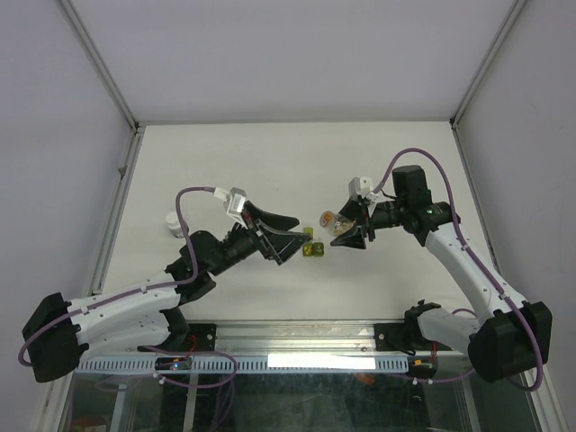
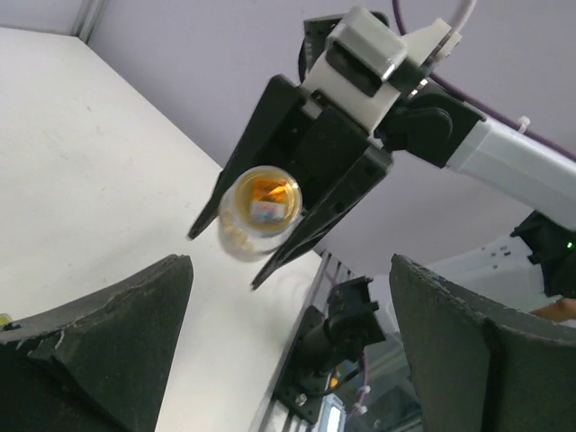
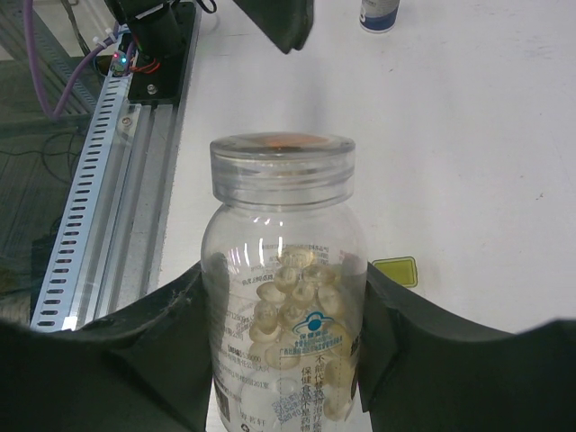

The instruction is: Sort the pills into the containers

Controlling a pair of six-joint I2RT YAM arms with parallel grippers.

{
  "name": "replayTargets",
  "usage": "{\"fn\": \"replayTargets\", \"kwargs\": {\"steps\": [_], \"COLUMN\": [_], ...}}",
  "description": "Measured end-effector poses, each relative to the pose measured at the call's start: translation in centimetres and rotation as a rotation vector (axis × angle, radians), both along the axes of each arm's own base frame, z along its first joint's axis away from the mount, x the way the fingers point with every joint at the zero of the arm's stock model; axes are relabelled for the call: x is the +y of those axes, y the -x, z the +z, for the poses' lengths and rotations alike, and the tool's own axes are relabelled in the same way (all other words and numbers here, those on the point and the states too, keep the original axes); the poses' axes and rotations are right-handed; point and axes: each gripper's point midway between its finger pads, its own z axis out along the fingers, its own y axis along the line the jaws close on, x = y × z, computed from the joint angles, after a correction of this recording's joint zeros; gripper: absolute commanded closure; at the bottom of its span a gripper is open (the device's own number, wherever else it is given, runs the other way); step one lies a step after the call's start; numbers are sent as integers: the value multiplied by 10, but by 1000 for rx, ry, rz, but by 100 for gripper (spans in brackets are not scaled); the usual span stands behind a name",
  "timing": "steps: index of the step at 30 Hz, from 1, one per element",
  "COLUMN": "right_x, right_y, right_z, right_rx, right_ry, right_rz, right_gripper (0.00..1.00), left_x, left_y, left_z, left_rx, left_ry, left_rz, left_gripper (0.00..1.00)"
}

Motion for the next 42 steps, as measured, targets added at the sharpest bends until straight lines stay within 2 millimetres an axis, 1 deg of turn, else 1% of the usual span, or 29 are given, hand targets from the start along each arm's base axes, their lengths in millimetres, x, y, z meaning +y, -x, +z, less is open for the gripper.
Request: {"fn": "replayTargets", "kwargs": {"steps": [1, 3, 5, 8, 11, 14, 17, 21, 26, 30, 33, 36, 38, 42], "right_x": [0, 0, 0, 0, 0, 0, 0, 0, 0, 0, 0, 0, 0, 0], "right_y": [0, 0, 0, 0, 0, 0, 0, 0, 0, 0, 0, 0, 1, 1], "right_z": [0, 0, 0, 0, 0, 0, 0, -1, -1, -1, -1, -1, -1, -2], "right_rx": [0, -2, -2, -2, -2, 0, 0, 1, 2, 2, 2, 2, 4, 10], "right_ry": [0, 0, 0, 0, 0, 1, 1, 1, 2, 2, 2, 2, 3, 7], "right_rz": [0, 1, 1, 1, 1, 1, 1, 1, 0, 0, 0, 0, 2, 0], "right_gripper": [100, 100, 100, 100, 100, 100, 100, 100, 100, 100, 100, 100, 100, 100], "left_x": [-5, -20, -30, -37, -40, -48, -57, -64, -67, -70, -72, -73, -73, -74], "left_y": [1, 6, 6, -5, -15, -22, -27, -31, -31, -30, -28, -28, -27, -26], "left_z": [3, 18, 28, 35, 30, 23, 17, 14, 7, 0, -3, -6, -8, -9], "left_rx": [0, 5, 7, 15, 28, 39, 43, 49, 59, 68, 73, 78, 81, 78], "left_ry": [-12, -42, -66, -110, -158, -211, -255, -284, -311, -331, -343, -355, -362, -369], "left_rz": [7, 27, 47, 103, 142, 156, 156, 154, 144, 132, 120, 112, 107, 97], "left_gripper": [8, 8, 9, 9, 9, 9, 12, 22, 33, 44, 48, 58, 67, 77]}}
